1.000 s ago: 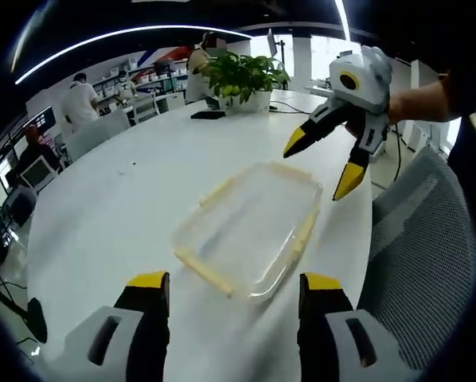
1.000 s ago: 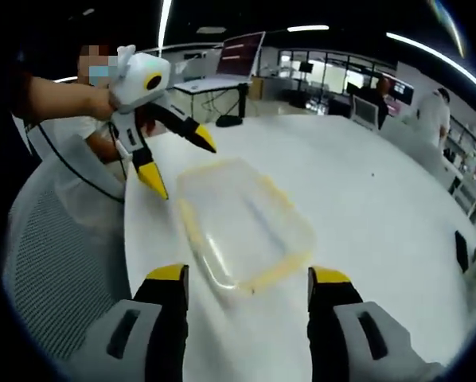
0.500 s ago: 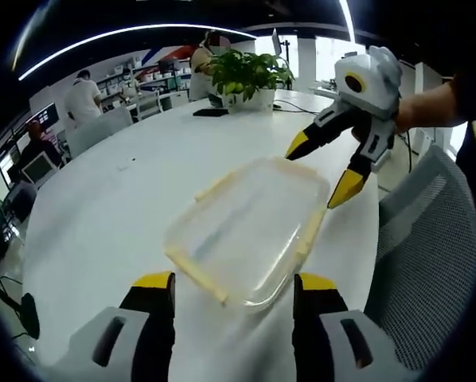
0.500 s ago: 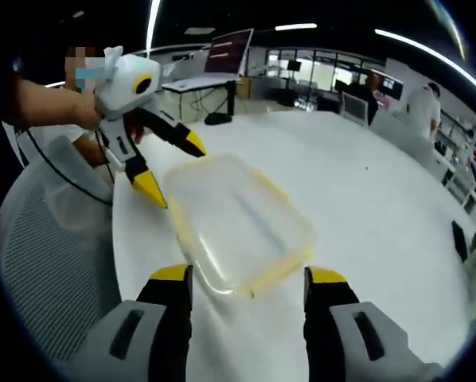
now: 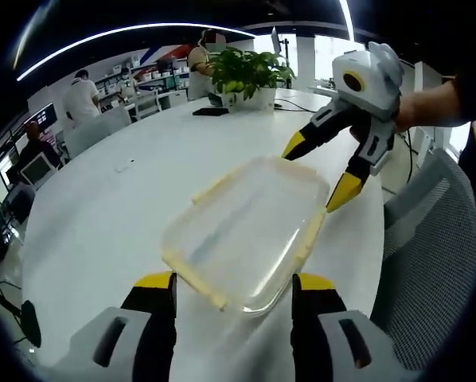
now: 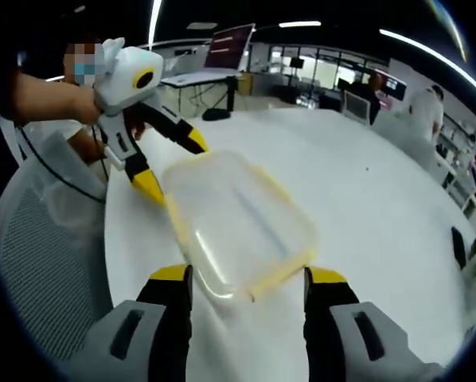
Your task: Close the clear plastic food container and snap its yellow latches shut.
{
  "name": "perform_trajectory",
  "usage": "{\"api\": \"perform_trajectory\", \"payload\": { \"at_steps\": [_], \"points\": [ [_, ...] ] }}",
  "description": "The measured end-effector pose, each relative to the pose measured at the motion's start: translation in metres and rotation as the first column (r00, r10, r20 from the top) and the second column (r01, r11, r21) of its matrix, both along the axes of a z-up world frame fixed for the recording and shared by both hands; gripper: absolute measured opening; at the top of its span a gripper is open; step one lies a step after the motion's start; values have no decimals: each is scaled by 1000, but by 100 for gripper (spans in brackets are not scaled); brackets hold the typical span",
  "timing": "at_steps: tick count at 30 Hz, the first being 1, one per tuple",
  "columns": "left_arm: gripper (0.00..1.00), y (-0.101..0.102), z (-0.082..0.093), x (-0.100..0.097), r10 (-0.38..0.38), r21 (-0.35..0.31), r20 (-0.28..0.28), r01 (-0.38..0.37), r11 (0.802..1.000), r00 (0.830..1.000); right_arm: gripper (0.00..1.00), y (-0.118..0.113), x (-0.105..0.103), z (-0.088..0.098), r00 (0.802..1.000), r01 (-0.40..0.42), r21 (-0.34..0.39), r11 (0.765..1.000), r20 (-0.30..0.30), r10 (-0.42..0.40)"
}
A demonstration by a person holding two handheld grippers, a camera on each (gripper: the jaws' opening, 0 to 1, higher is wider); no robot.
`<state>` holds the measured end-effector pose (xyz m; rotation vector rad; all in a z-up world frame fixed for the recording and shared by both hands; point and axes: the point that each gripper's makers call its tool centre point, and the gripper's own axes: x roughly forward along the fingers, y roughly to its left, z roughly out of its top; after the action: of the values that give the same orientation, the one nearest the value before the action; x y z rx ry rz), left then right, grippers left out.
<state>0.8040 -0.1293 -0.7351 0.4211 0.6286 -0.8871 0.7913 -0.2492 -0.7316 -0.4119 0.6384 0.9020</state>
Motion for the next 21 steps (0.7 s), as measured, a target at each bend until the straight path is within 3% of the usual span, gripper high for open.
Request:
{"api": "perform_trajectory", "payload": {
  "at_steps": [21],
  "points": [
    [53,-5,0,55,-8,13,-11,8,1000,1000,53,-3,52,1,1000,25,-12,1000,-19,-25]
  ]
}}
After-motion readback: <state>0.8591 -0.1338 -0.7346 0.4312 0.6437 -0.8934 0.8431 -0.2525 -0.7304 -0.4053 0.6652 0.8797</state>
